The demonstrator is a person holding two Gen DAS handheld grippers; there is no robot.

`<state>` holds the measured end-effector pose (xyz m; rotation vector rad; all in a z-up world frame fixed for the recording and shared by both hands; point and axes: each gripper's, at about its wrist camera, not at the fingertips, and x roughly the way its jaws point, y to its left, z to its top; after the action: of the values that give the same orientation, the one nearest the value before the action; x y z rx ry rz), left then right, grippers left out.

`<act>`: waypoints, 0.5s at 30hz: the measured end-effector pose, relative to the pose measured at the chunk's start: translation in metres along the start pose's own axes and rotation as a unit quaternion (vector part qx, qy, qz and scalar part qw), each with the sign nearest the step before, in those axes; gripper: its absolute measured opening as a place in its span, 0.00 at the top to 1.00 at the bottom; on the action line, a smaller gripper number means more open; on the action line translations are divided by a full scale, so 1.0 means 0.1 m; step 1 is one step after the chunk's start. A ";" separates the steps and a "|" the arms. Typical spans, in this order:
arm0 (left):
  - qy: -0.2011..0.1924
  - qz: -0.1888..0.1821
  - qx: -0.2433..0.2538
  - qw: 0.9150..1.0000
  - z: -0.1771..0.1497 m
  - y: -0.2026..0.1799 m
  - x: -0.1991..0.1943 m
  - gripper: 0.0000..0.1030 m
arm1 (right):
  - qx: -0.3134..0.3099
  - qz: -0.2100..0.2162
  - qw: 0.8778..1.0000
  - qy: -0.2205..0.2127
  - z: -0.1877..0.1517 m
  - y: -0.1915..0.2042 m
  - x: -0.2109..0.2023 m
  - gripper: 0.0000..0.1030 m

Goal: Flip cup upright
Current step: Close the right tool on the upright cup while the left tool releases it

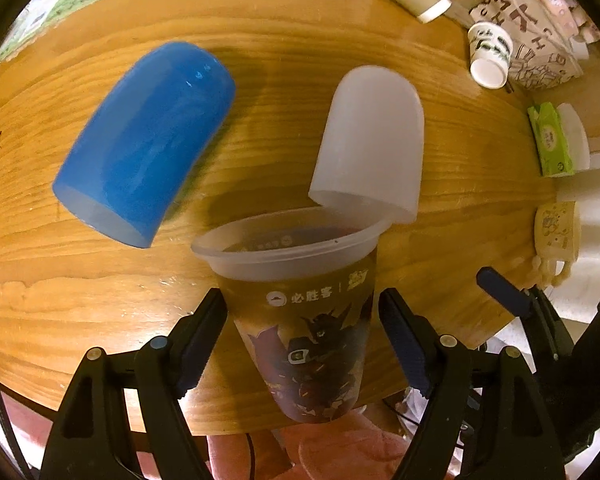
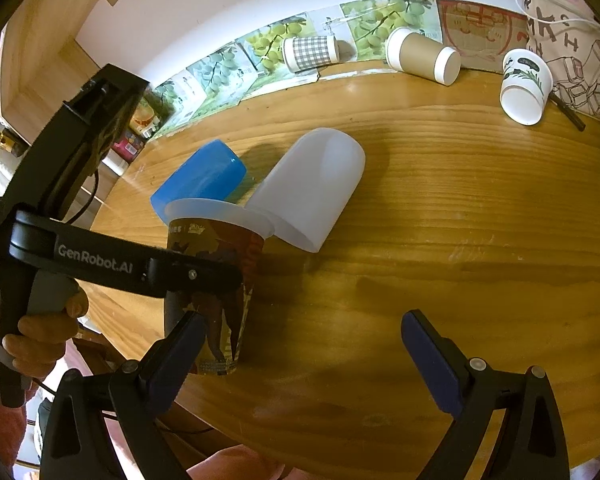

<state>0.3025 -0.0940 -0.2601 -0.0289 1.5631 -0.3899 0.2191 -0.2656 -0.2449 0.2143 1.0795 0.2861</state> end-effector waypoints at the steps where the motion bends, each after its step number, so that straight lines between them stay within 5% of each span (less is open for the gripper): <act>1: -0.007 -0.001 0.000 1.000 0.00 0.01 -0.02 0.21 | -0.001 -0.001 1.000 0.000 0.00 0.01 0.00 0.04; 15: -0.142 0.009 0.009 0.990 -0.31 0.14 -0.41 0.21 | -0.014 0.005 1.000 0.003 0.15 0.20 0.07 0.04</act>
<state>0.2773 -0.0637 -0.2251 -0.0551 1.2777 -0.3688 0.2336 -0.2446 -0.2378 0.1937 1.0807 0.3107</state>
